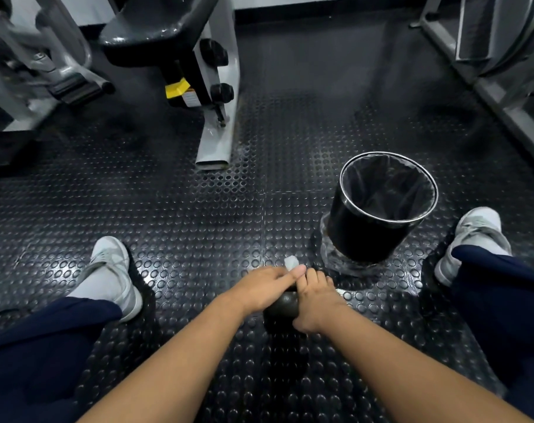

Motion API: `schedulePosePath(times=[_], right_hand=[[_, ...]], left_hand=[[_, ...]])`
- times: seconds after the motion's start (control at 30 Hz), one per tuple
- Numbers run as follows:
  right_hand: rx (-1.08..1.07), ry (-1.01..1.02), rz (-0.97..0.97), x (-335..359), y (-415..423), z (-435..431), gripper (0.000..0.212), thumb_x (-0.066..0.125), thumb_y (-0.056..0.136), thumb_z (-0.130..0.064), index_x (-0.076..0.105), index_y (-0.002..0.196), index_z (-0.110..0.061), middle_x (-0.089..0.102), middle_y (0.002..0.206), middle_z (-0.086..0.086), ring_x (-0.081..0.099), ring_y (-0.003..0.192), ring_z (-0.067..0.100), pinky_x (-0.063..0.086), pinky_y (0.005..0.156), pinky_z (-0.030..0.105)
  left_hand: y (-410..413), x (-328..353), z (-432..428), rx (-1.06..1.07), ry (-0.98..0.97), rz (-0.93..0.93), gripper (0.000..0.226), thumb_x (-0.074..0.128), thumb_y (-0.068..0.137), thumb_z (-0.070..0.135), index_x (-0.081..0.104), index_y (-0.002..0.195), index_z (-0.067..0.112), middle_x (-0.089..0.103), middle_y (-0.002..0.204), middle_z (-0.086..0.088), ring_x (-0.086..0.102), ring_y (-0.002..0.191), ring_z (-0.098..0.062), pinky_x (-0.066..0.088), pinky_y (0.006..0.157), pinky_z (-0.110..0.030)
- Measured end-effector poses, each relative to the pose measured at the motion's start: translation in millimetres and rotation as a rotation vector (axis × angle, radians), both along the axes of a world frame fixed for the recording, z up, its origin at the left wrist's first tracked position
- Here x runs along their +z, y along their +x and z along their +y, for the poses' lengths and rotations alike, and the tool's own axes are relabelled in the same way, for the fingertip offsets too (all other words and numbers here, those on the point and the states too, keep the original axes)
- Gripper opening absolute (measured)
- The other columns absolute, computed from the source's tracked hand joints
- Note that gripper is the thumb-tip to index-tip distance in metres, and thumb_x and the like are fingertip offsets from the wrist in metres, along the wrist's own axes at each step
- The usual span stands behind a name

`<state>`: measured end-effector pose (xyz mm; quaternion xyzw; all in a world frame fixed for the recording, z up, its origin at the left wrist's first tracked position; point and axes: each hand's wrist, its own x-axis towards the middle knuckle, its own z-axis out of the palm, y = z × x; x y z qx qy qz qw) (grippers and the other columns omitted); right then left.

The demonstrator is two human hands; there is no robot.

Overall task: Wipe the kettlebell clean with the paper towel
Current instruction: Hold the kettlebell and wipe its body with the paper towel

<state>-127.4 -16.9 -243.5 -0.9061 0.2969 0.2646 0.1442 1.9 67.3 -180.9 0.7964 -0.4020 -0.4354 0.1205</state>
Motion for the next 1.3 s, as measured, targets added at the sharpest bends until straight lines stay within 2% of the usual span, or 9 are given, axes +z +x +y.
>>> schedulePosePath(times=[0.13,0.3,0.5,0.63,0.8,0.97,1.07,1.17,1.3], right_hand=[[0.005,0.004,-0.019,2.8,1.0,0.1,0.106,0.072,0.079,-0.047,0.010,0.158,-0.013,0.032,0.138,0.011,0.034,0.132,0.032,0.026,0.123,0.050],[0.011,0.001,-0.003,1.8,3.2,0.3,0.107,0.072,0.079,-0.045,0.008,0.159,-0.014,0.030,0.140,0.011,0.033,0.133,0.033,0.023,0.124,0.051],[0.008,-0.006,-0.013,1.8,4.3,0.2,0.101,0.072,0.079,-0.047,0.013,0.155,-0.016,0.032,0.135,0.010,0.034,0.130,0.031,0.025,0.123,0.050],[0.006,-0.003,-0.014,1.1,3.9,0.8,0.106,0.073,0.079,-0.047,0.010,0.158,-0.015,0.031,0.138,0.011,0.033,0.134,0.032,0.023,0.124,0.051],[0.003,-0.022,-0.030,-1.4,3.7,0.5,0.110,0.074,0.079,-0.049,0.008,0.159,-0.013,0.030,0.142,0.012,0.032,0.135,0.033,0.023,0.124,0.051],[-0.011,-0.044,-0.028,-4.1,6.0,3.3,0.113,0.074,0.079,-0.051,0.006,0.161,-0.012,0.029,0.145,0.013,0.031,0.137,0.034,0.022,0.125,0.052],[-0.017,-0.038,-0.027,-3.3,5.9,3.7,0.107,0.072,0.079,-0.046,0.009,0.159,-0.012,0.031,0.143,0.013,0.032,0.136,0.034,0.022,0.125,0.053],[-0.019,-0.047,-0.046,-3.0,5.6,4.3,0.105,0.072,0.078,-0.047,0.012,0.157,-0.012,0.032,0.141,0.013,0.034,0.134,0.033,0.023,0.124,0.052],[-0.031,-0.038,-0.082,-5.0,3.2,4.0,0.104,0.071,0.078,-0.046,0.013,0.157,-0.011,0.032,0.141,0.013,0.034,0.134,0.034,0.022,0.124,0.052]], left_hand=[[6.0,-5.7,5.8,-0.003,0.035,-0.052,0.082,0.025,0.095,0.084,0.062,0.142,0.029,0.061,0.147,0.003,0.056,0.132,-0.017,0.041,0.109,-0.037],[19.8,-9.5,6.6,0.030,0.150,-0.087,0.115,0.013,0.074,0.104,0.059,0.146,0.026,0.058,0.151,-0.003,0.056,0.134,-0.023,0.045,0.112,-0.044],[13.3,7.2,-4.3,0.026,0.071,0.061,0.078,0.022,0.089,0.091,0.063,0.127,0.037,0.058,0.116,0.004,0.053,0.107,-0.016,0.042,0.088,-0.030],[21.6,-12.2,3.6,-0.026,0.174,-0.081,0.109,0.014,0.081,0.099,0.053,0.151,0.026,0.052,0.157,-0.003,0.049,0.143,-0.024,0.038,0.115,-0.043],[2.7,-21.3,13.3,0.116,0.029,-0.052,0.099,0.016,0.090,0.090,0.048,0.156,0.023,0.044,0.163,-0.002,0.041,0.149,-0.021,0.031,0.120,-0.038],[-33.3,-28.2,21.3,0.480,-0.082,0.089,0.106,0.019,0.089,0.088,0.014,0.168,0.017,0.000,0.176,-0.001,-0.003,0.162,-0.014,0.003,0.130,-0.042],[-49.9,-34.2,11.0,0.755,-0.120,0.173,0.129,0.018,0.072,0.103,0.026,0.164,0.015,0.017,0.173,-0.012,0.021,0.159,-0.026,0.022,0.127,-0.054],[-53.4,-25.6,4.5,1.126,-0.236,0.510,0.104,0.030,0.069,0.105,0.067,0.126,0.026,0.069,0.133,-0.014,0.066,0.114,-0.024,0.051,0.091,-0.044],[-46.8,-4.3,-13.5,1.398,-0.348,0.784,0.068,0.042,0.093,0.082,0.060,0.104,0.017,0.069,0.099,-0.010,0.065,0.088,-0.020,0.049,0.076,-0.034]])
